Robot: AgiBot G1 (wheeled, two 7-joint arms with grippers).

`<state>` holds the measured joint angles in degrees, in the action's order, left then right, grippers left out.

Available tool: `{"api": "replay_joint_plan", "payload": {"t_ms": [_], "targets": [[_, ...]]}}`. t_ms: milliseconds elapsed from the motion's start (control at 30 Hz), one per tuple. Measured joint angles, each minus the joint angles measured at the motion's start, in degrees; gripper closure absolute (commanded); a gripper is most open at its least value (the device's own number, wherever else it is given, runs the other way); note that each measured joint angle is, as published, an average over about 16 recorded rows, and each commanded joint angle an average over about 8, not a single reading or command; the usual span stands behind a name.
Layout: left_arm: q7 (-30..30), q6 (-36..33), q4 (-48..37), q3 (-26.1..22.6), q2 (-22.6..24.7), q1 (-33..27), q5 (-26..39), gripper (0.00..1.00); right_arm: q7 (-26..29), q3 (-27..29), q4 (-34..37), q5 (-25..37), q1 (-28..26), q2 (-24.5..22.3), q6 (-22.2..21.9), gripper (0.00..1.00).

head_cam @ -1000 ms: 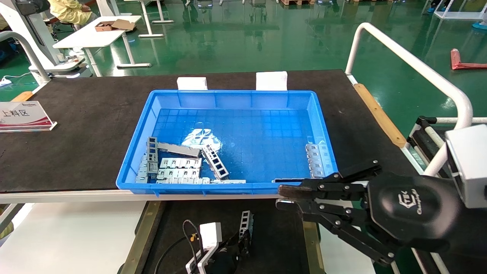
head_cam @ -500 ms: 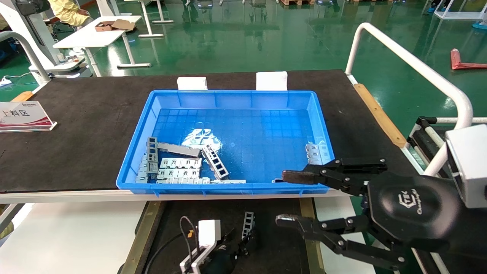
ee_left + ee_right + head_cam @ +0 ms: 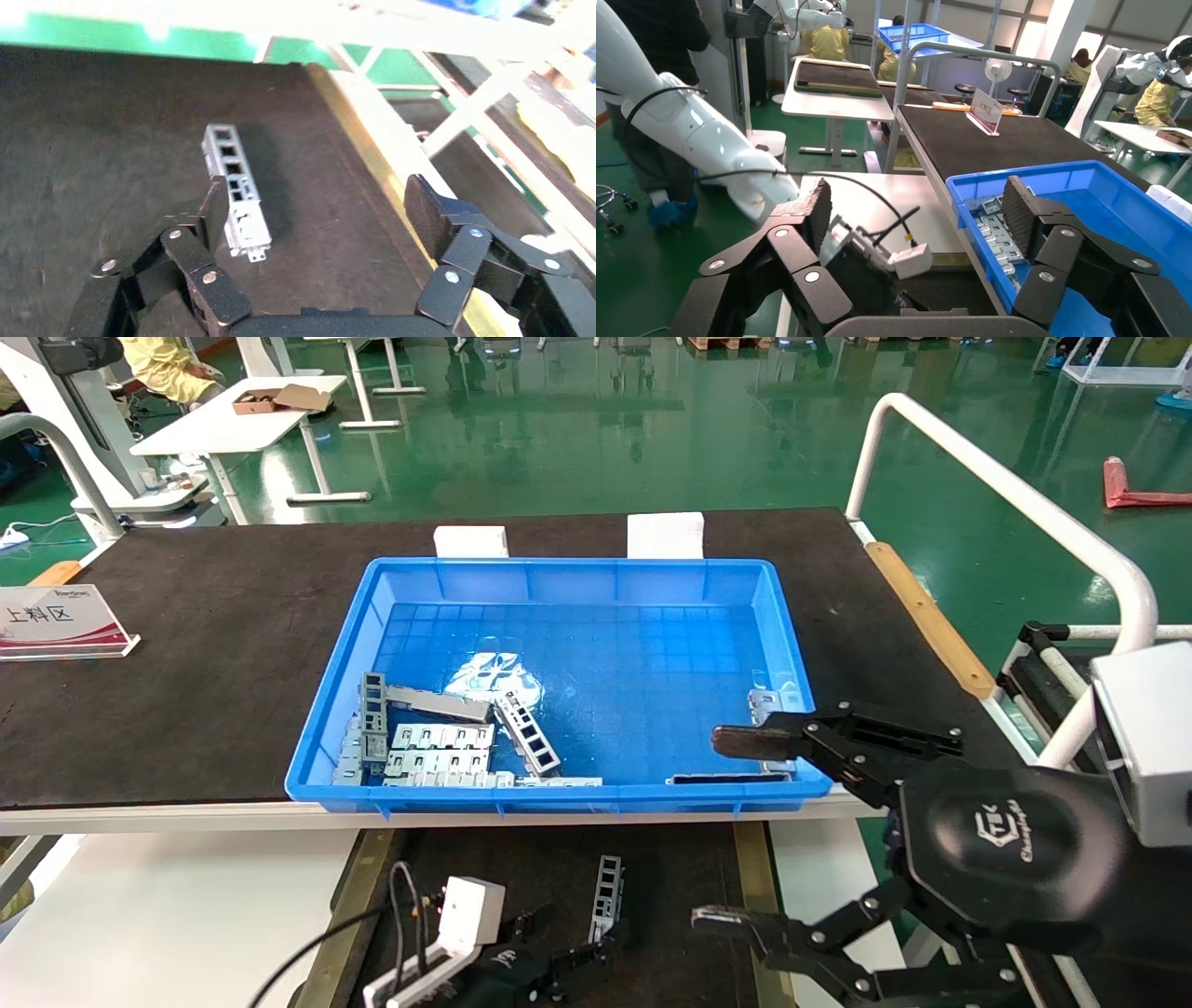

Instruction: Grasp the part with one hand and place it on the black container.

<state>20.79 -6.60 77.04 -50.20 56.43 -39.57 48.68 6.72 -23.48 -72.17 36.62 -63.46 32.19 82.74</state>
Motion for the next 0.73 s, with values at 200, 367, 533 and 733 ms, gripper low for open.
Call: {"api": "replay_joint_plan", "payload": {"t_ms": [200,367,533,733], "targets": [[-3.9,-10.5,0.8,5.9,-3.9,1.1,-1.9,0.00,0.0,0.0,0.0,0.0,0.0,0.0,0.0,0.00],[-8.3,-19.1,0.9,11.4,-6.8,2.5,-4.7,0.00,0.0,0.0,0.0,0.0,0.0,0.0,0.0,0.00],[-12.2,-25.6,0.9,15.9,-9.2,3.8,-7.7,0.00,0.0,0.0,0.0,0.0,0.0,0.0,0.0,0.00],[-14.8,-29.8,0.9,18.6,-10.9,4.7,-9.7,0.00,0.0,0.0,0.0,0.0,0.0,0.0,0.0,0.00]]}}
